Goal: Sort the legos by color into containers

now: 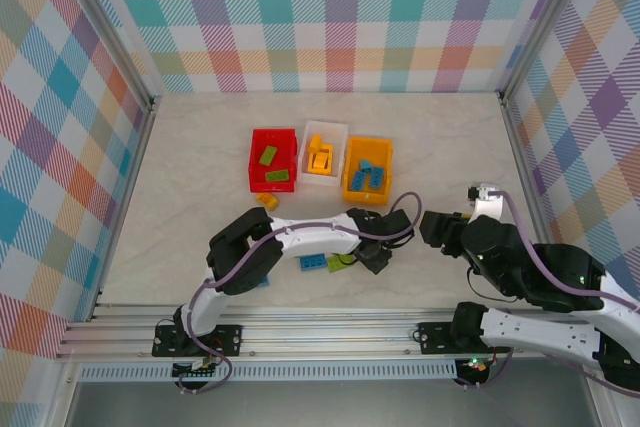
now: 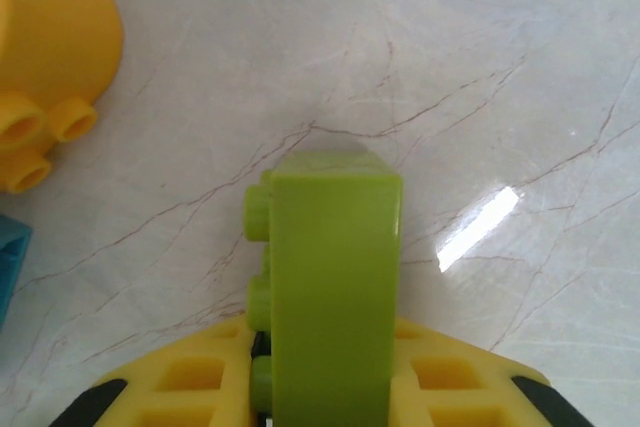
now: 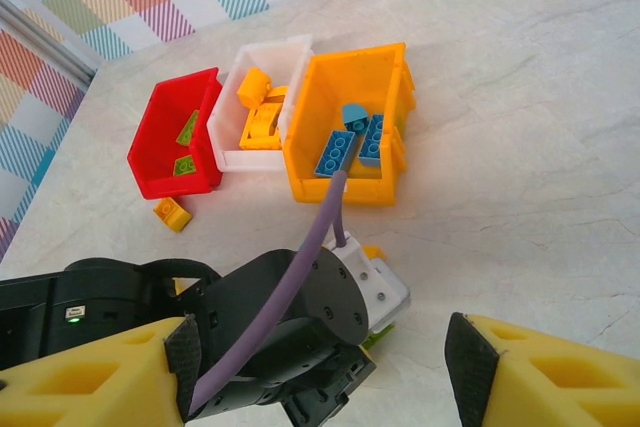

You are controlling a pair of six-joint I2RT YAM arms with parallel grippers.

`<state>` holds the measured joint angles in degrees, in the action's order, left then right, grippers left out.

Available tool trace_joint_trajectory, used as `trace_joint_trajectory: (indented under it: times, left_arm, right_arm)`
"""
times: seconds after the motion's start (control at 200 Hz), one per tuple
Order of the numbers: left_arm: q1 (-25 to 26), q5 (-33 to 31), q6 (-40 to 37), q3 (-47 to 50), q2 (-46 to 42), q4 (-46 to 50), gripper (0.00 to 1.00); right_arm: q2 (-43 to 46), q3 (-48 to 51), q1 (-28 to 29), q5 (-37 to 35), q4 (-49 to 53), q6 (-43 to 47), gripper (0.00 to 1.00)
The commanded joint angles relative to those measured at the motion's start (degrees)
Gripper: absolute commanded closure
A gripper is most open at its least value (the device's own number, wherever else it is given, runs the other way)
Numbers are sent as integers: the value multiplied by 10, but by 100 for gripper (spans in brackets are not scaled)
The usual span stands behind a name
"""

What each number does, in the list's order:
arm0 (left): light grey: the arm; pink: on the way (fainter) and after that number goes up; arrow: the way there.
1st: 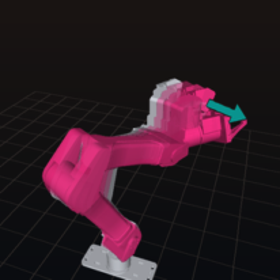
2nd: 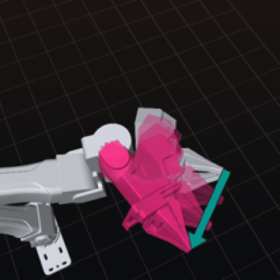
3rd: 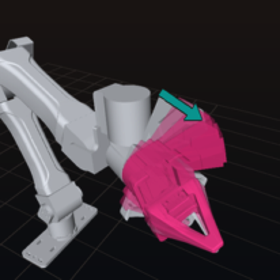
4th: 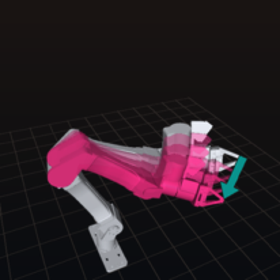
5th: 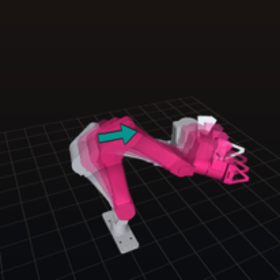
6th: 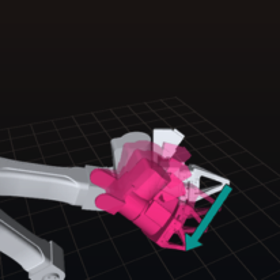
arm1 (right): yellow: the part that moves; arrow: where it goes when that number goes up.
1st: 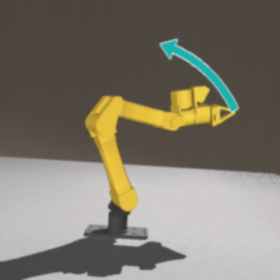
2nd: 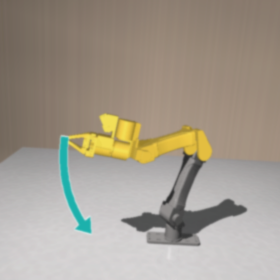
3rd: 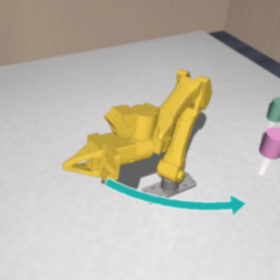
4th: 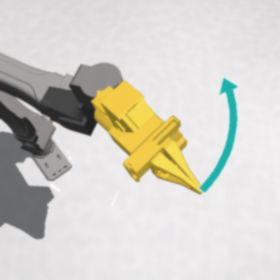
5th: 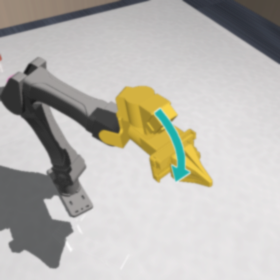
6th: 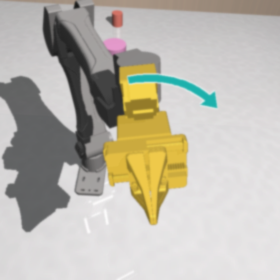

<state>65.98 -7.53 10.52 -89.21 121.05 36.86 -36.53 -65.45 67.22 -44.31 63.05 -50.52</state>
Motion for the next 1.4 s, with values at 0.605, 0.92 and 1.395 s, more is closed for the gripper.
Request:
trace_joint_trajectory:
  times: [0.605,0.92,1.395]
  left_arm:
    - [-399,50,53,43,-254,49,82]
    - [-485,83,39,-109,-55,53,83]
    - [-487,91,44,-145,29,48,59]
  right_arm:
    - [-276,-63,-48,344,-240,228,28]
    - [-400,-97,-117,426,-296,201,28]
    - [-403,-55,-157,465,-320,193,28]
